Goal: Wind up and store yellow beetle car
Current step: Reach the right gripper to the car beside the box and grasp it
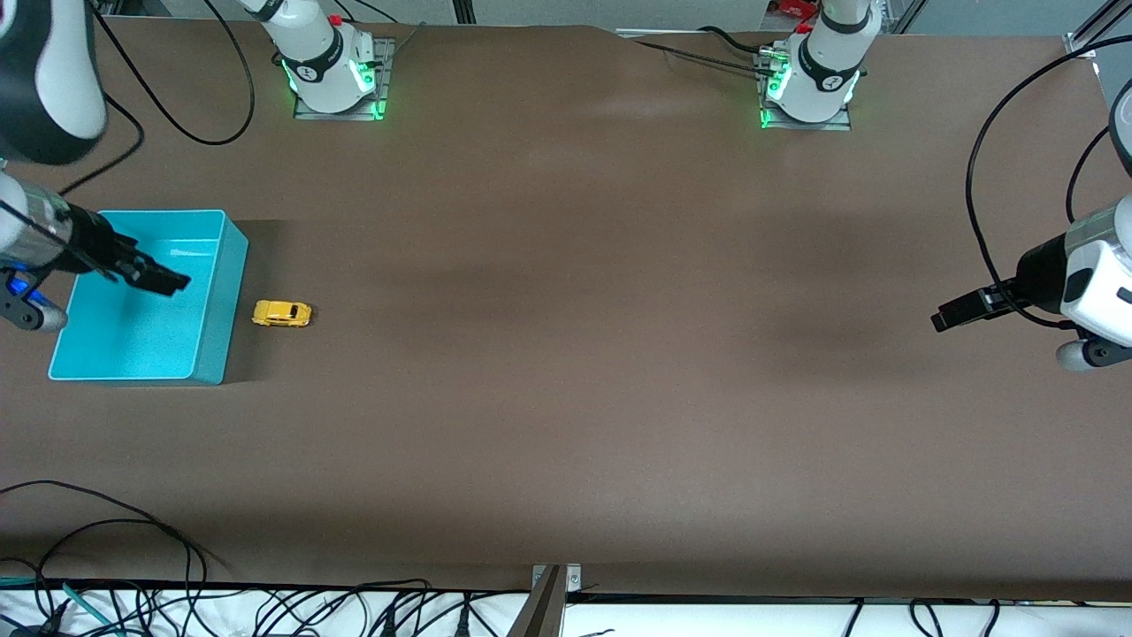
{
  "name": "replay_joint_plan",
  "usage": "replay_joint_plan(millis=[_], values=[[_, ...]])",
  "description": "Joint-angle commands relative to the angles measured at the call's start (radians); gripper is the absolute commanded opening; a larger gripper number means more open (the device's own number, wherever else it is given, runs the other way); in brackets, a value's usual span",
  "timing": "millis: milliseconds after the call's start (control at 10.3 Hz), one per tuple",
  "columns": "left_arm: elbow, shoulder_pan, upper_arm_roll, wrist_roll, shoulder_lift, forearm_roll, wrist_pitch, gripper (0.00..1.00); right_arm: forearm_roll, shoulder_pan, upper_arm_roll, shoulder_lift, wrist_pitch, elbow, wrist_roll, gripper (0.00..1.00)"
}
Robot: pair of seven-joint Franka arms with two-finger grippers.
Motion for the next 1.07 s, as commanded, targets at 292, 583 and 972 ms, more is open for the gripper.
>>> replay_joint_plan(millis=[292, 583, 972], values=[[0.006, 0.006, 0.007, 0.162, -0.014, -0.038, -0.021, 1.0, 0.012, -0.002, -0.001, -0.022, 0.445, -0.403, 0.555, 1.0], [-0.012, 0.007, 0.007, 0.153, -0.049, -0.026, -0.03, 1.0, 0.023, -0.003, -0.001, 0.048, 0.646, -0.494, 0.696, 1.0], [-0.015, 0.007, 0.004, 0.141, -0.051, -0.031, -0.053, 1.0, 0.024, 0.006, 0.002, 0.151, 0.757, -0.513, 0.789, 1.0]])
